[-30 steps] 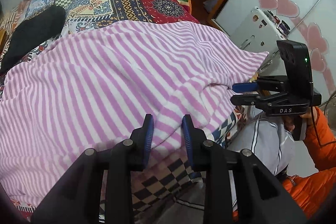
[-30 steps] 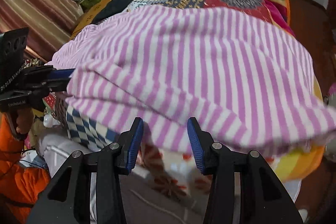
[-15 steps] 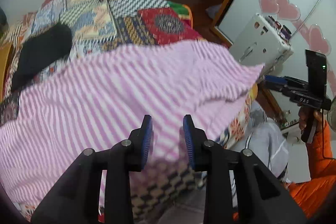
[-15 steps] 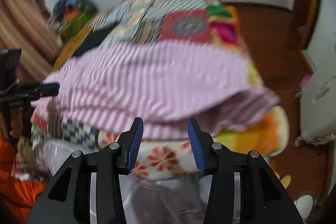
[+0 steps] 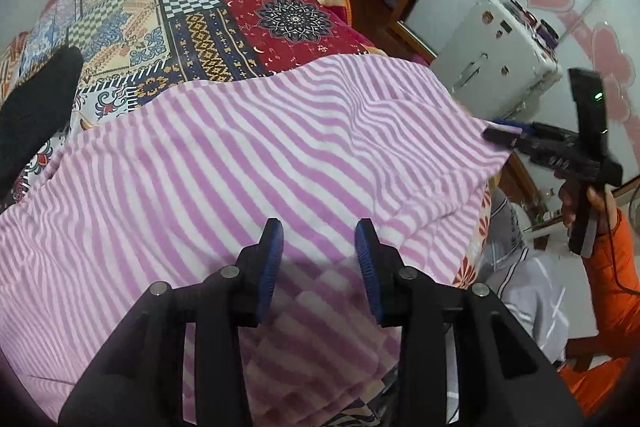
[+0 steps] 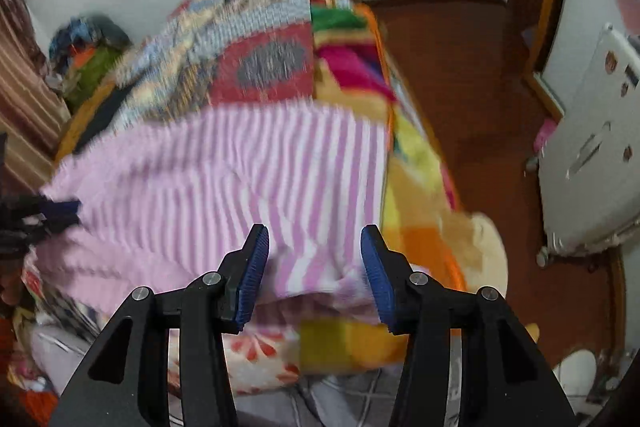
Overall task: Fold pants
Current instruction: 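Move both grippers over the striped cloth toward its folded edge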
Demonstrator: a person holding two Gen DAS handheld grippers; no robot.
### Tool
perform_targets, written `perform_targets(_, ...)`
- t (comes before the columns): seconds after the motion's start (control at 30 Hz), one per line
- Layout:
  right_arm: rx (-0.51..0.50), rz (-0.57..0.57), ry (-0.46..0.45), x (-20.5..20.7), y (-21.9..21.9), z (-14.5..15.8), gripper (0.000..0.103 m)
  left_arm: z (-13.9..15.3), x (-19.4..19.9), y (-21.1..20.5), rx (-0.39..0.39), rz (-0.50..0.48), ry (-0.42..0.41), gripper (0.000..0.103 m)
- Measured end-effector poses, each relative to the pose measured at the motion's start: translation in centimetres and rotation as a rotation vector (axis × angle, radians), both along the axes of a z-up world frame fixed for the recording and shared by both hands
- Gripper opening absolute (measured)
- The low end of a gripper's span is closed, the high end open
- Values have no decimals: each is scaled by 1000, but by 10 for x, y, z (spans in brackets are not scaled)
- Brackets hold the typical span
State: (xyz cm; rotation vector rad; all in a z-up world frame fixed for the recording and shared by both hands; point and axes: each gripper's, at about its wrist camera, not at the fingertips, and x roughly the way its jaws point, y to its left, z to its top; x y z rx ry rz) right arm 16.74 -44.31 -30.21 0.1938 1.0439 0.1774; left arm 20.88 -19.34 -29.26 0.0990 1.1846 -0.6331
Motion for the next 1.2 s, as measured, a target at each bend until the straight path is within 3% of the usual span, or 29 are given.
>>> perform_targets(0.13, -16, 22, 67, -23, 1, -29, 44, 2, -11, 6, -41, -16, 24, 39)
perform_targets(0.4, -17, 8, 74, -41, -12, -12, 44, 20, -25, 15, -39, -23, -3, 39)
perform_targets(0.6, 50, -26, -28, -26, -29, 22, 47, 45, 3, 31, -49, 58, -74, 45)
perform_targets(0.7, 36, -35, -75, -4, -31, 29, 49, 49, 28, 38, -45, 107, -101, 46)
perform_targets(0.9, 34, -31, -63, 46, -30, 9, 49, 29, 80, 45, 31, 183, -103, 46)
perform_targets(1.2, 67, -49, 6, 98, -37, -31, 49, -26, 119, 53, 80, 246, -2, 46)
